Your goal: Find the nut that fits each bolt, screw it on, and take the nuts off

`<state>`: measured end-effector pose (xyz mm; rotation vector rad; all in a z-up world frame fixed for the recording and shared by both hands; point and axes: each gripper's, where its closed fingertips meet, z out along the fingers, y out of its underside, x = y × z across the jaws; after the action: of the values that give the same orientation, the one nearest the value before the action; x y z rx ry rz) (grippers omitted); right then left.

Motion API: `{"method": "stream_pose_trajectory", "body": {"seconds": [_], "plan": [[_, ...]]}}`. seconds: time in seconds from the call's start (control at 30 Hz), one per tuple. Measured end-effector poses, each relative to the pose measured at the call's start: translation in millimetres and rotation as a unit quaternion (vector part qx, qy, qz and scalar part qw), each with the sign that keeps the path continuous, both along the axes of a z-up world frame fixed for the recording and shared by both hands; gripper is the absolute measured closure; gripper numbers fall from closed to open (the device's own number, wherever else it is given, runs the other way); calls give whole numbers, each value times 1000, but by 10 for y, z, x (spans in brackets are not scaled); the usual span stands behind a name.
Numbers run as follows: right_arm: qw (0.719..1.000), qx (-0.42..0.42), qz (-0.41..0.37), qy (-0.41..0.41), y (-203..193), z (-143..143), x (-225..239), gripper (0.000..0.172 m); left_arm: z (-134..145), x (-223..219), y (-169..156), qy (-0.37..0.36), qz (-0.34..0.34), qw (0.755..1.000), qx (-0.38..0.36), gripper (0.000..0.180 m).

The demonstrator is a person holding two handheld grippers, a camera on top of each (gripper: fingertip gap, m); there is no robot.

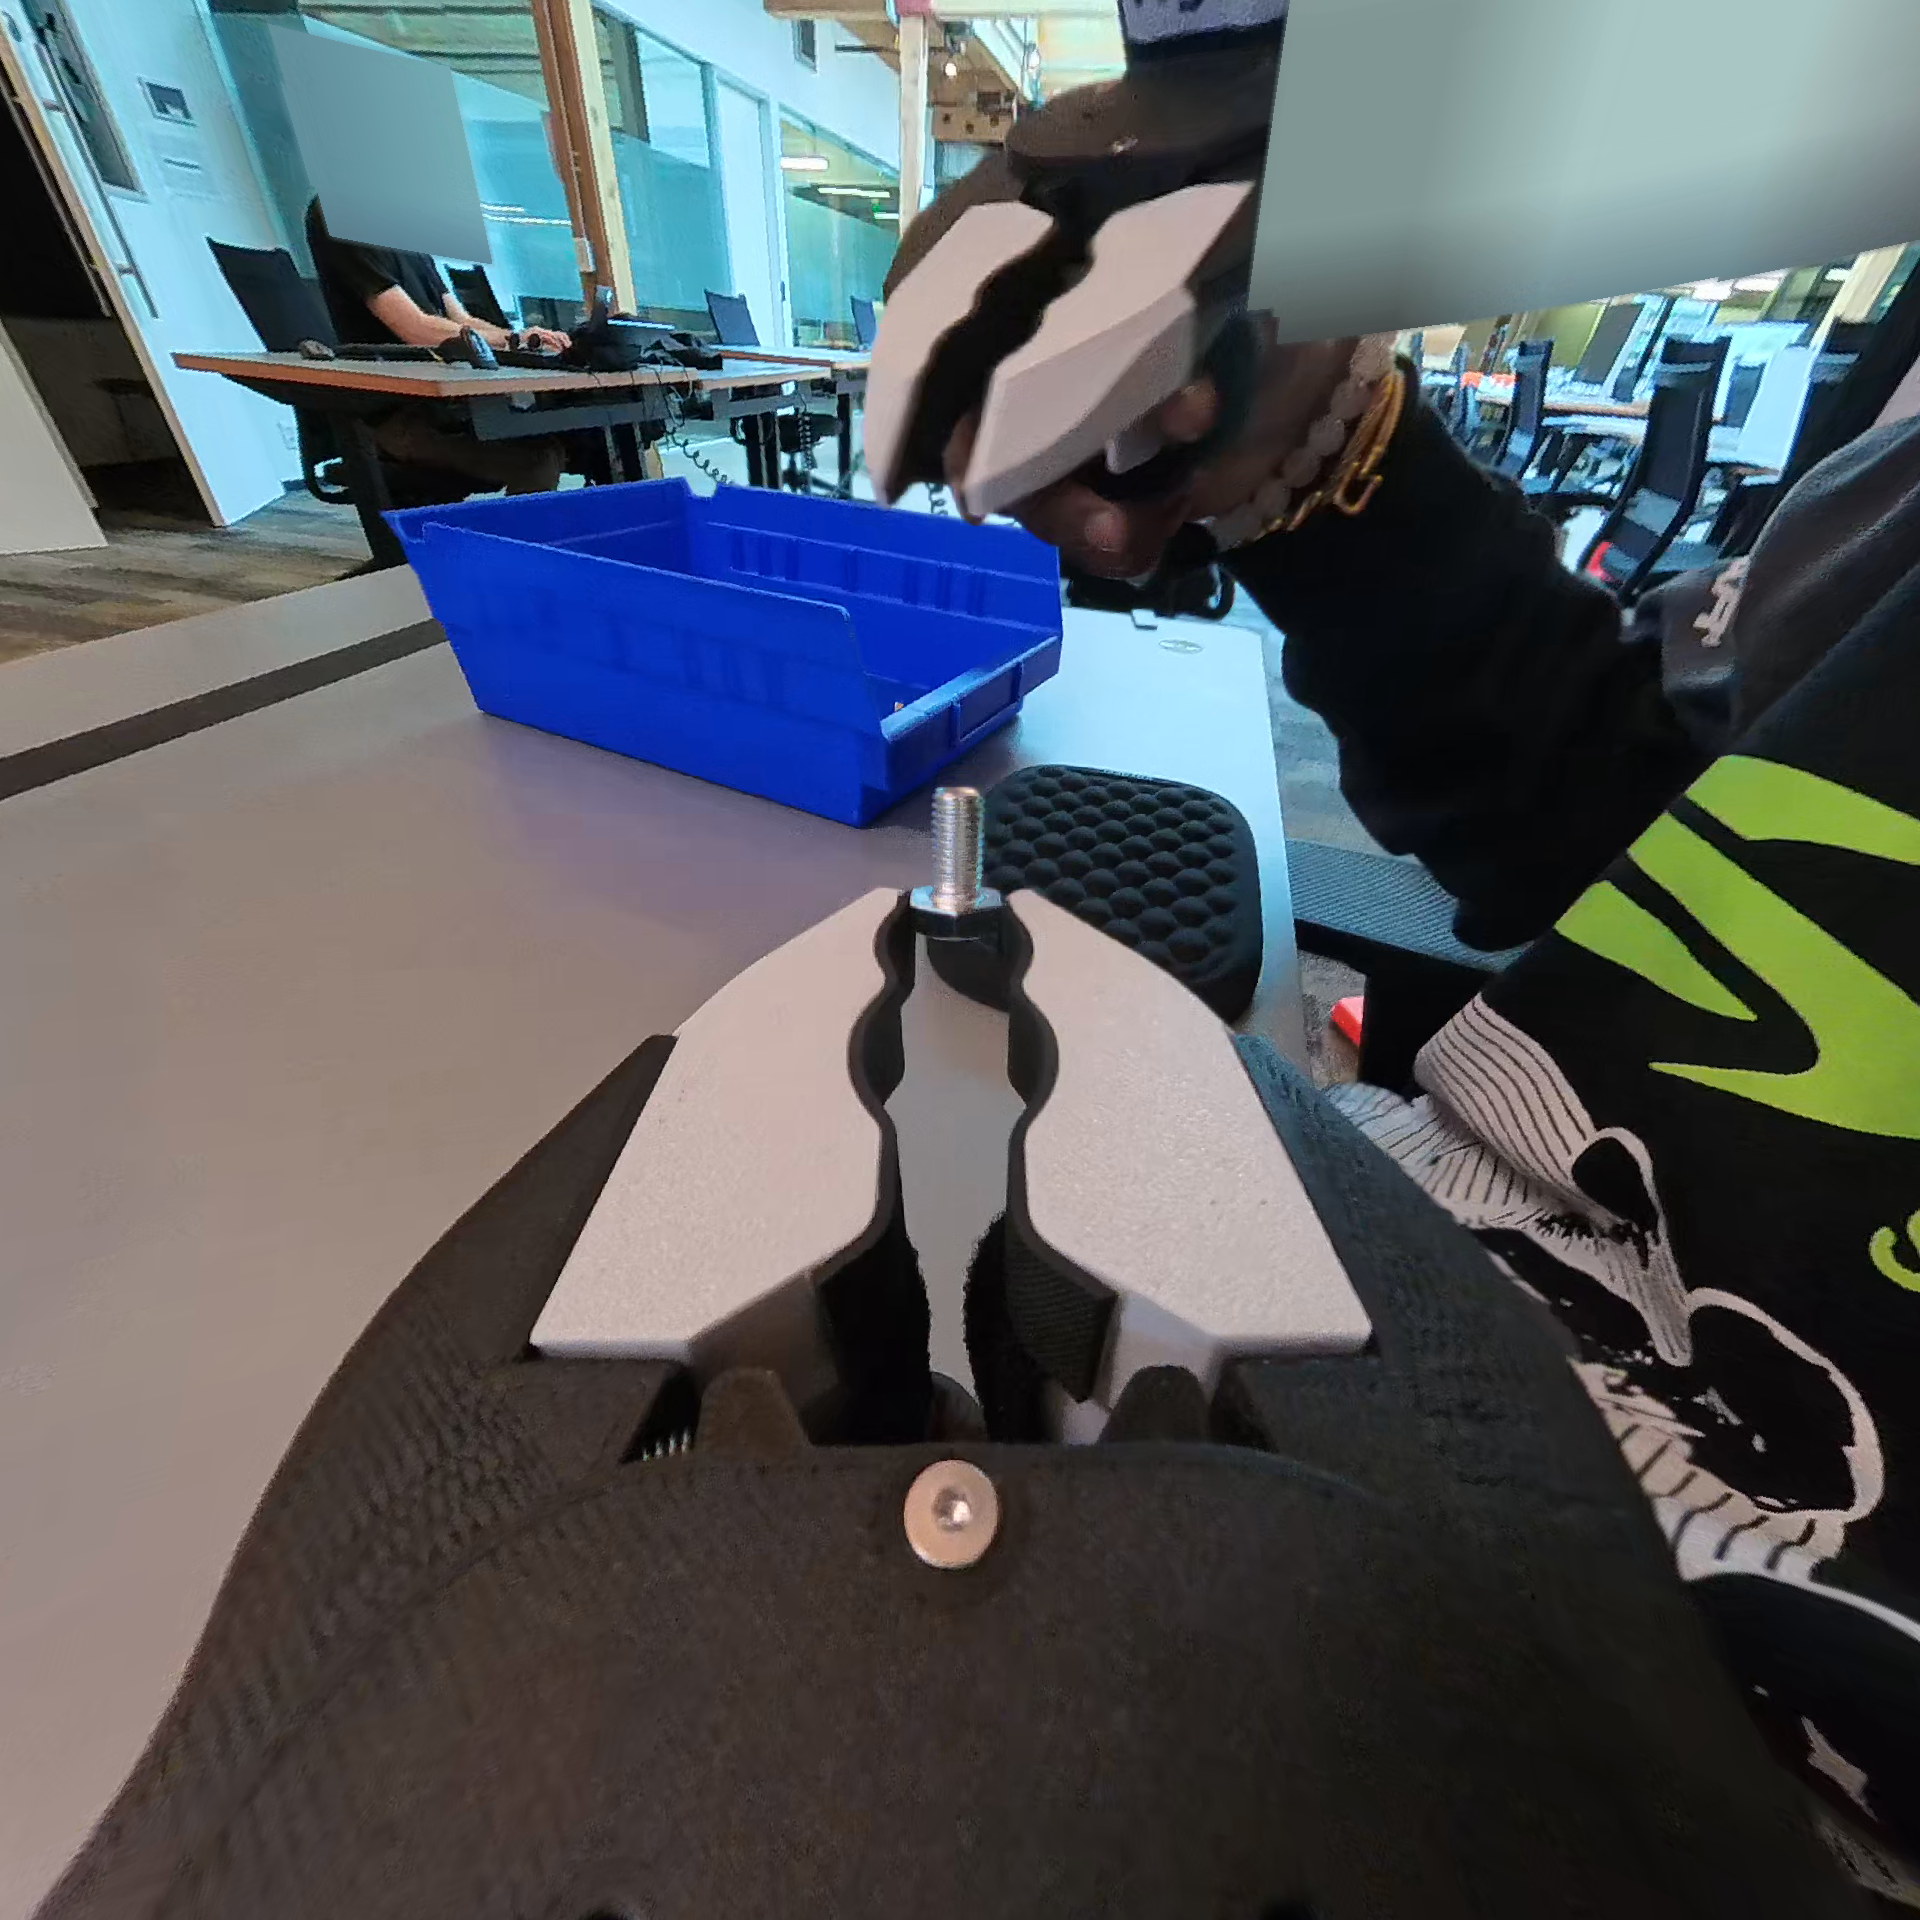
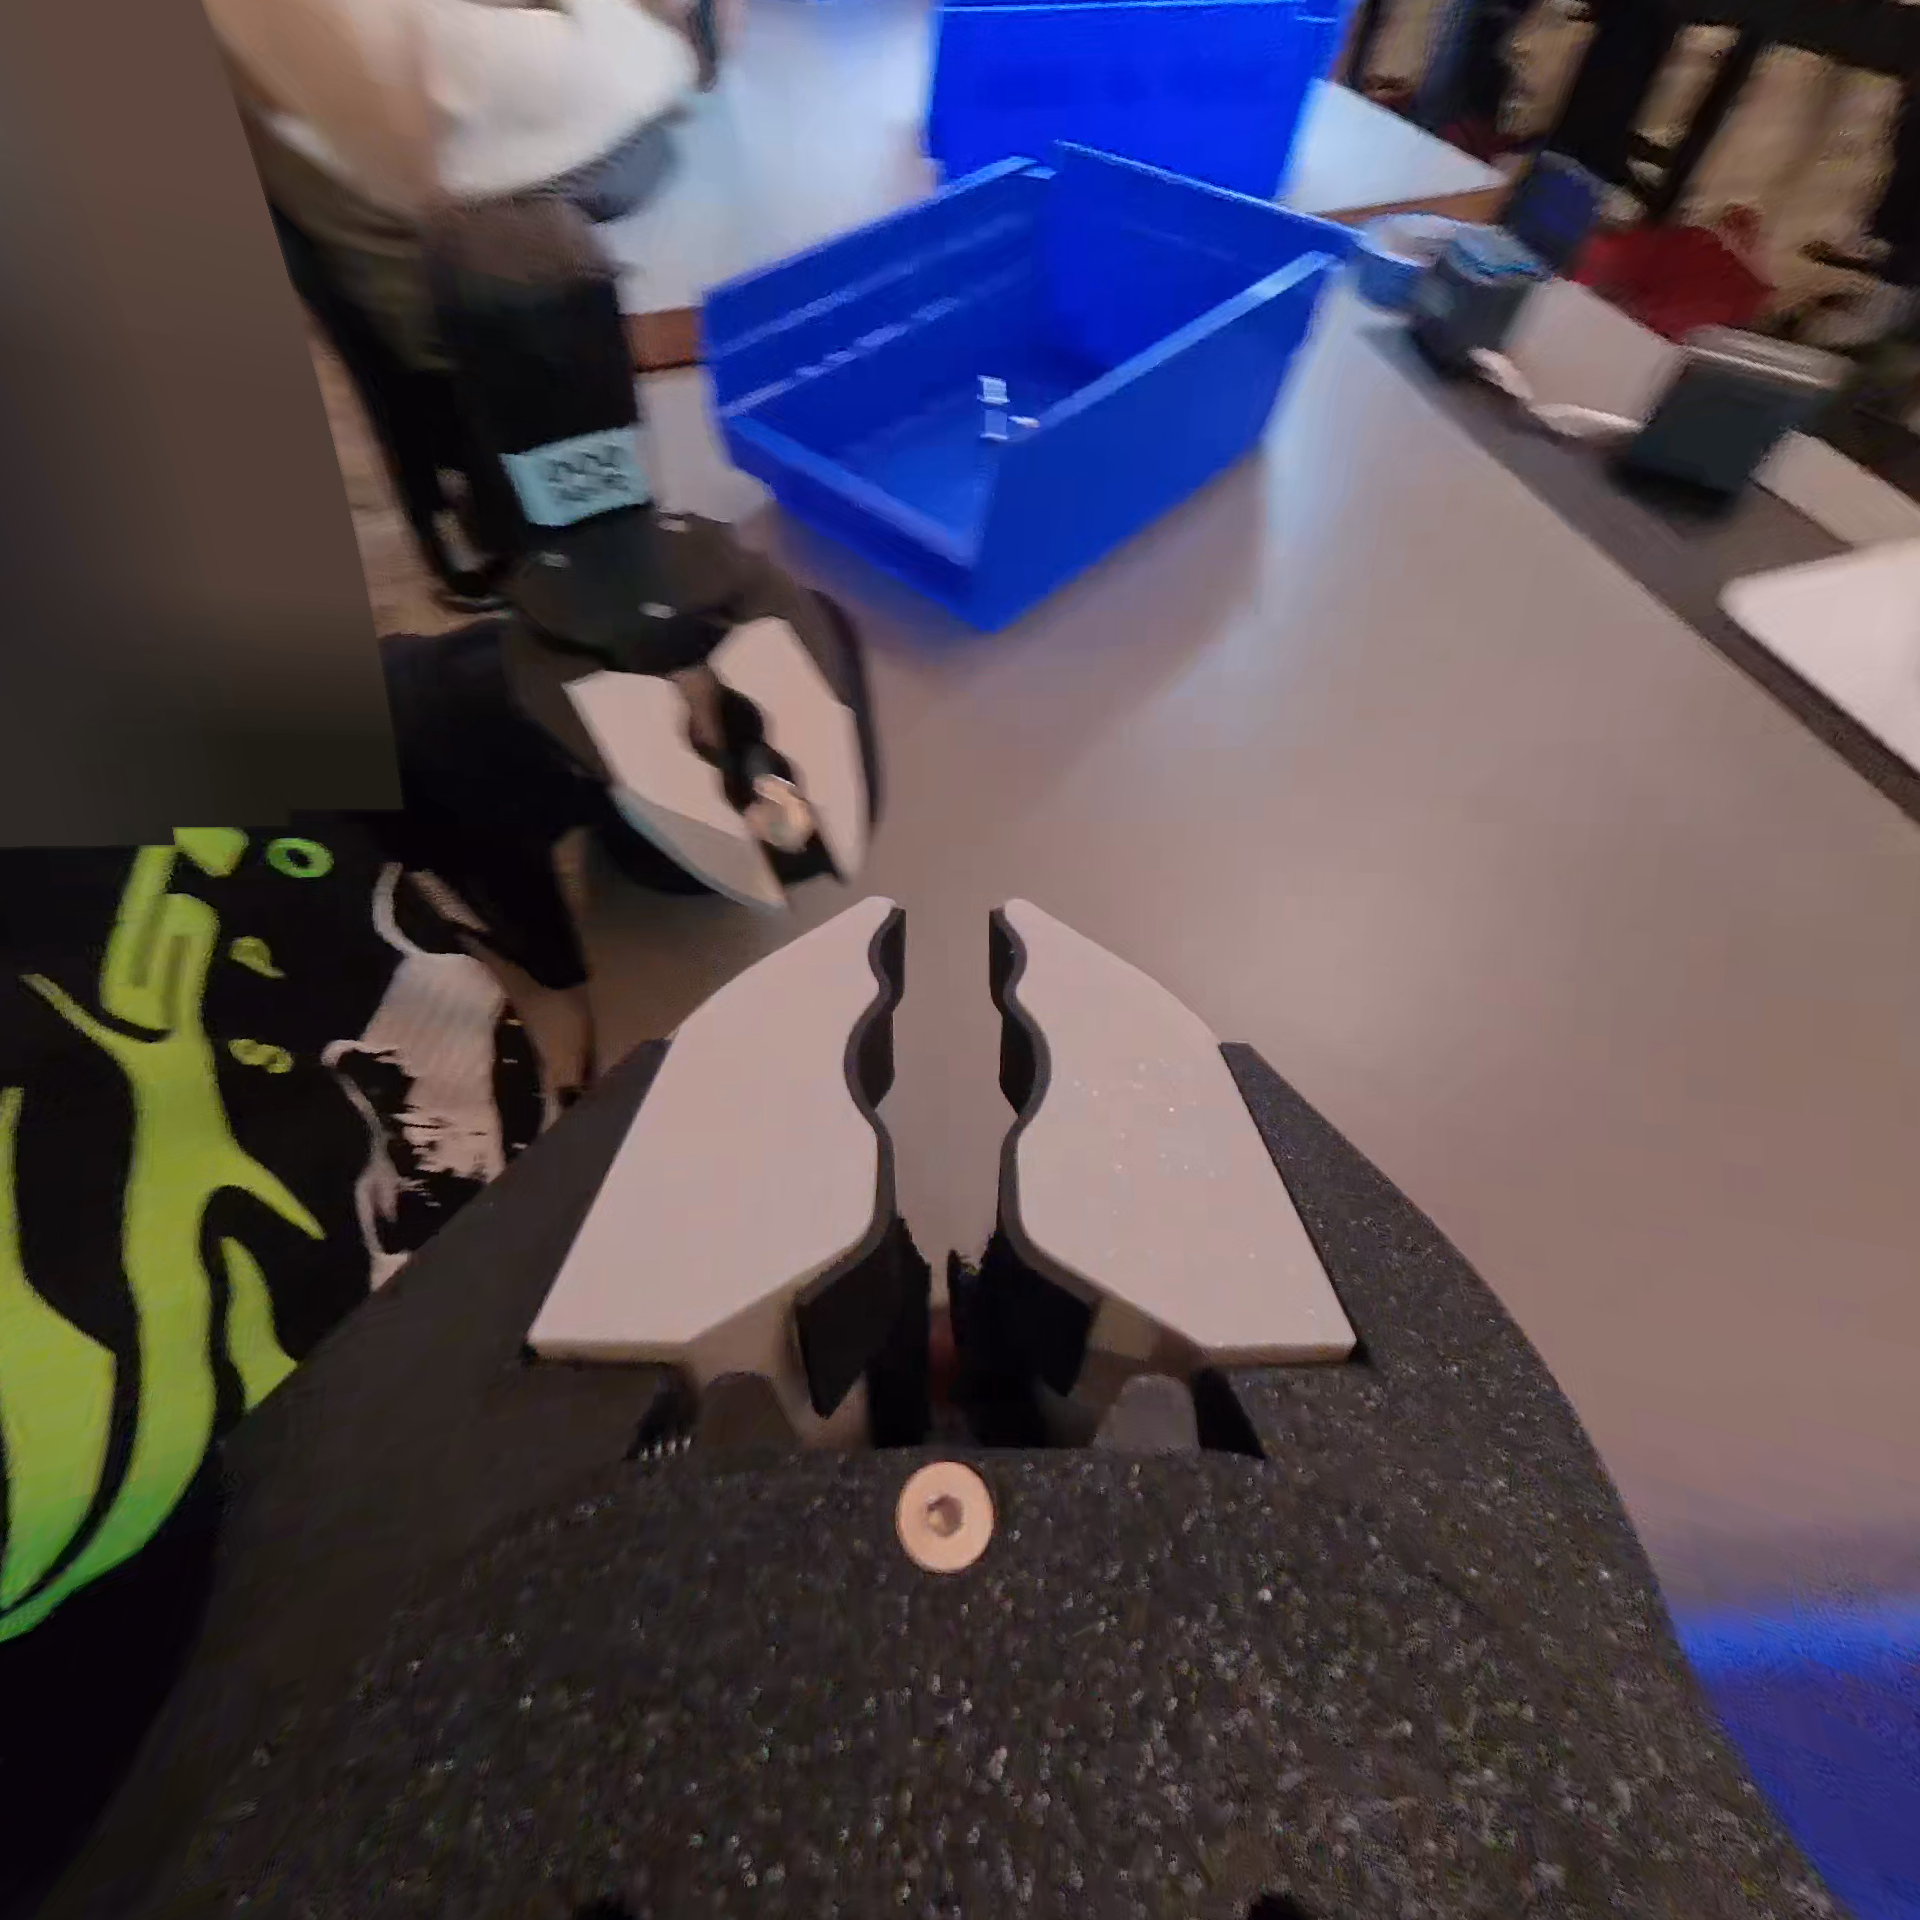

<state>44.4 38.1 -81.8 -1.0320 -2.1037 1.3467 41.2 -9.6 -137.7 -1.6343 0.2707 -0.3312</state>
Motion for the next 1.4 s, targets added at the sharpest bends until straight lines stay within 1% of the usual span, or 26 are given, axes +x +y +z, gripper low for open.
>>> {"method": "stream_pose_trajectory", "body": {"seconds": [0.07, 0.2, 0.4, 0.53, 0.7, 0.73, 0.77, 0.83, 0.87, 0.93, 1.03, 1.1, 1.17, 1.27, 1.33, 1.4], "plan": [[999, -5, 47, -4, -286, -44, -5, 157, -23, 24, 6, 15, 1, 1000, -4, 166], [996, 2, 90, -26, -557, -195, -46, 157, -51, 56, 11, 33, 0, 999, -8, 166], [993, 26, 108, -35, -673, -307, -70, 160, -61, 69, 12, 37, -3, 999, -10, 165], [992, 46, 110, -40, -679, -369, -76, 162, -67, 76, 11, 39, -5, 999, -11, 165], [992, 48, 112, -32, -674, -374, -71, 164, -54, 79, 10, 38, -6, 999, -7, 165], [993, 48, 107, -30, -654, -366, -70, 164, -43, 75, 8, 37, -5, 999, -3, 163], [994, 51, 95, -27, -599, -349, -76, 164, -35, 68, 5, 33, -4, 999, 0, 156], [997, 60, 51, -20, -368, -275, -94, 164, -13, 34, 4, 21, 2, 1000, 4, 145], [997, 72, 14, -16, -171, -222, -115, 164, -1, 16, 4, 14, 5, 1000, 6, 141], [991, 105, -81, -15, 358, -105, -141, 164, 17, -12, -1, 1, 7, 1000, 10, 135], [960, 146, -234, -40, 1309, 8, -108, 164, 31, -31, -6, -11, 7, 1000, 12, 133], [935, 159, -311, -69, 1879, -32, -73, 164, 25, -46, -1, -14, 11, 1000, 10, 133], [914, 167, -356, -100, 2324, -169, -77, 164, 12, -55, 10, -16, 13, 1000, 4, 133], [887, 165, -396, -170, 2822, -538, -118, 163, 0, -55, 18, -15, 13, 1000, 0, 133], [871, 159, -412, -217, 3079, -821, -141, 163, 0, -60, 19, -15, 15, 1000, -1, 133], [862, 142, -420, -247, 3250, -1050, -181, 163, -1, -64, 20, -16, 17, 1000, -1, 133]]}}
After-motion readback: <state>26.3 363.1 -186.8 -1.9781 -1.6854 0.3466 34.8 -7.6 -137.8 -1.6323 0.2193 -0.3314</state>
